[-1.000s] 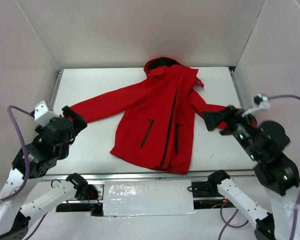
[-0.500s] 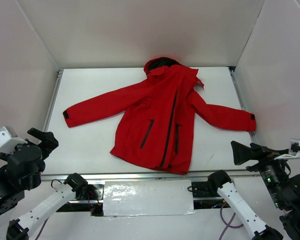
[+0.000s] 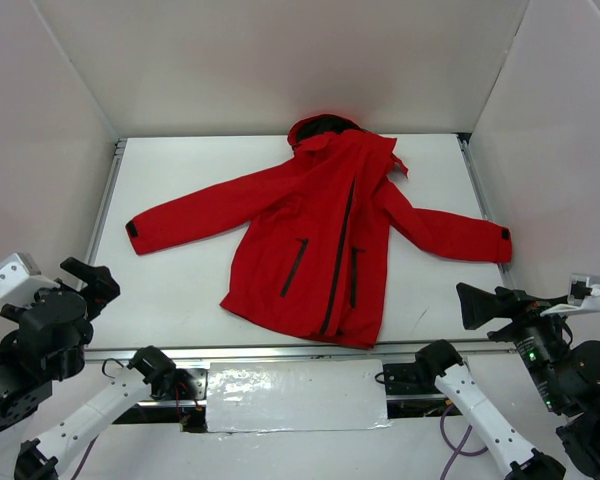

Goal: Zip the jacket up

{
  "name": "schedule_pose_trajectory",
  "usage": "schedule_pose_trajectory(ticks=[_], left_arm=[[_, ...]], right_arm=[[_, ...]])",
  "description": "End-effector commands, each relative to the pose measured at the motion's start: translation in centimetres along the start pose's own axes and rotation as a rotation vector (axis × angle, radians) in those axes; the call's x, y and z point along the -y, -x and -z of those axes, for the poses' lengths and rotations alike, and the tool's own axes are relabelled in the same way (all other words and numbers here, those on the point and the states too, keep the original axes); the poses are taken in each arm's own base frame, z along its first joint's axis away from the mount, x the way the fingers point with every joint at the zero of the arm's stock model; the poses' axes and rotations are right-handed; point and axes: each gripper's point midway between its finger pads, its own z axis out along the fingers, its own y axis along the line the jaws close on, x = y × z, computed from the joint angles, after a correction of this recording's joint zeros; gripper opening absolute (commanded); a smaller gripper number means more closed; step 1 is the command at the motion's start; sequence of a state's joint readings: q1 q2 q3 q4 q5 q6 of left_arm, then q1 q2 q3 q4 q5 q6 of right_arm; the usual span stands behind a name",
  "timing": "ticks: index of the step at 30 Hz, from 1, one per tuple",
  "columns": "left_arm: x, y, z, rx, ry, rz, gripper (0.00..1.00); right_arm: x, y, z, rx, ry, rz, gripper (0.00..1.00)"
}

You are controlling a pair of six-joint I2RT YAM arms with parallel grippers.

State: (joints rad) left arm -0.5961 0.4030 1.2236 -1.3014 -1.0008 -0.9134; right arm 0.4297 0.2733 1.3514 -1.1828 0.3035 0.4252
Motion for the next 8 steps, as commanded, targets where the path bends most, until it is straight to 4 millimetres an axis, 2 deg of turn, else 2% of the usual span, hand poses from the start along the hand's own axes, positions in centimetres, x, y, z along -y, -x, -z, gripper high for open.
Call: schedule_pose_trajectory(ticks=[1,8], left_arm=[[0.48,0.44,-0.34,0.022,0.007,-0.003,0.99],[0.61,0.11,-0.6,0.022,0.012,-0.001,0.99]], right_arm=[[0.2,0.11,-0.03,0.013,0.002,0.008,1.0],[0.21,0.05,-0.2,0.018,0.008,0.002,1.0]])
